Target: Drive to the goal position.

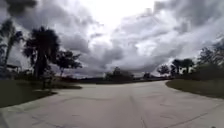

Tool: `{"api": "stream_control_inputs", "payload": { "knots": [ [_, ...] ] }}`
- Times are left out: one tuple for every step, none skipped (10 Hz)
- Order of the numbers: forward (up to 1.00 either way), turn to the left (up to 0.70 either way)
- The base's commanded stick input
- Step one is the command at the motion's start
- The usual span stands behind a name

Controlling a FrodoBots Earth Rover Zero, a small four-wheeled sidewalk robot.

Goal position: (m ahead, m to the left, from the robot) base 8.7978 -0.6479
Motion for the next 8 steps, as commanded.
{"api": "stream_control_inputs", "payload": {
  "knots": [
    [0.85, 0.00],
    [0.85, 0.00],
    [0.85, 0.00],
    [0.85, 0.00],
    [0.85, 0.00],
    [0.85, 0.00],
    [0.85, 0.00],
    [0.85, 0.00]
  ]
}}
